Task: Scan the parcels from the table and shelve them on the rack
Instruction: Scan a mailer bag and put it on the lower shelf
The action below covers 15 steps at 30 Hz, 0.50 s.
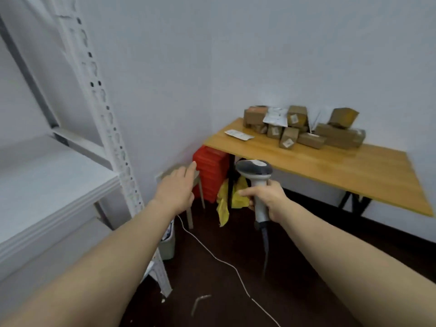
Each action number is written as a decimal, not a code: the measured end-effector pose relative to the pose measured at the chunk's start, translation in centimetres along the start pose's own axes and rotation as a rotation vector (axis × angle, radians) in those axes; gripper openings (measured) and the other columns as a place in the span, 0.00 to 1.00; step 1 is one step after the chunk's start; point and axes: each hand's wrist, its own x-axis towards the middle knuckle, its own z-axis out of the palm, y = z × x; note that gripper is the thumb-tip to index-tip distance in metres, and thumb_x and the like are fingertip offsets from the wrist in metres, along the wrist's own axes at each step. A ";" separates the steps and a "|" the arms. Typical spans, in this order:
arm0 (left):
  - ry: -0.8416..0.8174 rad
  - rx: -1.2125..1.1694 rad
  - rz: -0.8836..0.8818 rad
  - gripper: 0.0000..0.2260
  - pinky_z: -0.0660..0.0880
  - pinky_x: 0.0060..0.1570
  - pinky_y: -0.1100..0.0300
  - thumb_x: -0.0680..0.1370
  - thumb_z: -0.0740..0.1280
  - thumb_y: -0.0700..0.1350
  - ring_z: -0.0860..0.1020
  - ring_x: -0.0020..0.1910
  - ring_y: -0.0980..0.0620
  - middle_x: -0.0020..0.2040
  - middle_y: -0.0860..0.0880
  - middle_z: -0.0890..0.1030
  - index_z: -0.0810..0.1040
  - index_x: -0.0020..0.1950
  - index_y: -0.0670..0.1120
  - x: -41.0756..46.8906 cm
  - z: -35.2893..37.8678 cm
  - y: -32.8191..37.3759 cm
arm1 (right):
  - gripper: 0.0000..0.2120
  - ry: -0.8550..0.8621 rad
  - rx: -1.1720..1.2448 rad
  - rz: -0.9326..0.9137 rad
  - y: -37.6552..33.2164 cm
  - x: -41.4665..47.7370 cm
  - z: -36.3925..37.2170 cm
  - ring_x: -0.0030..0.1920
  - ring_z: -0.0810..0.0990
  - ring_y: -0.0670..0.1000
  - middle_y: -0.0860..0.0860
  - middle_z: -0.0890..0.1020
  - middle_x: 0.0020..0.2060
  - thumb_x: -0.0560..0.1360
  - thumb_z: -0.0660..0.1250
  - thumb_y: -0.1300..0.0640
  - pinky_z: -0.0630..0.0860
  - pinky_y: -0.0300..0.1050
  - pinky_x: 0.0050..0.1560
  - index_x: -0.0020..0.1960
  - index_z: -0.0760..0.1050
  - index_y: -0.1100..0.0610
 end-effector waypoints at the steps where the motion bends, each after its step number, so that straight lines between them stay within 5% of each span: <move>1: -0.008 0.000 0.031 0.35 0.71 0.56 0.50 0.76 0.62 0.46 0.70 0.64 0.43 0.68 0.43 0.67 0.48 0.79 0.43 1.2 0.3 1.8 | 0.14 0.045 -0.028 -0.001 0.1 0.6 -2.3 0.28 0.74 0.52 0.56 0.76 0.31 0.65 0.76 0.70 0.76 0.46 0.32 0.43 0.73 0.60; 6: -0.014 -0.011 0.153 0.35 0.71 0.52 0.54 0.77 0.62 0.46 0.70 0.62 0.45 0.66 0.45 0.68 0.47 0.79 0.44 7.3 2.1 8.6 | 0.13 0.233 -0.191 -0.021 1.3 4.8 -11.1 0.24 0.73 0.52 0.55 0.76 0.28 0.69 0.74 0.68 0.73 0.44 0.28 0.43 0.72 0.58; 9: -0.065 -0.041 0.175 0.35 0.71 0.53 0.54 0.77 0.62 0.45 0.70 0.63 0.45 0.67 0.45 0.67 0.47 0.79 0.45 11.2 3.8 11.3 | 0.09 0.320 -0.254 -0.028 2.1 8.0 -14.6 0.27 0.75 0.54 0.56 0.77 0.28 0.71 0.73 0.64 0.74 0.49 0.34 0.42 0.72 0.59; 15: -0.178 -0.070 0.178 0.33 0.71 0.57 0.53 0.77 0.62 0.45 0.68 0.66 0.45 0.68 0.45 0.66 0.50 0.78 0.45 21.2 9.0 13.9 | 0.05 0.294 -0.057 0.077 0.9 16.5 -17.8 0.22 0.74 0.53 0.57 0.79 0.27 0.74 0.71 0.64 0.73 0.45 0.29 0.43 0.75 0.64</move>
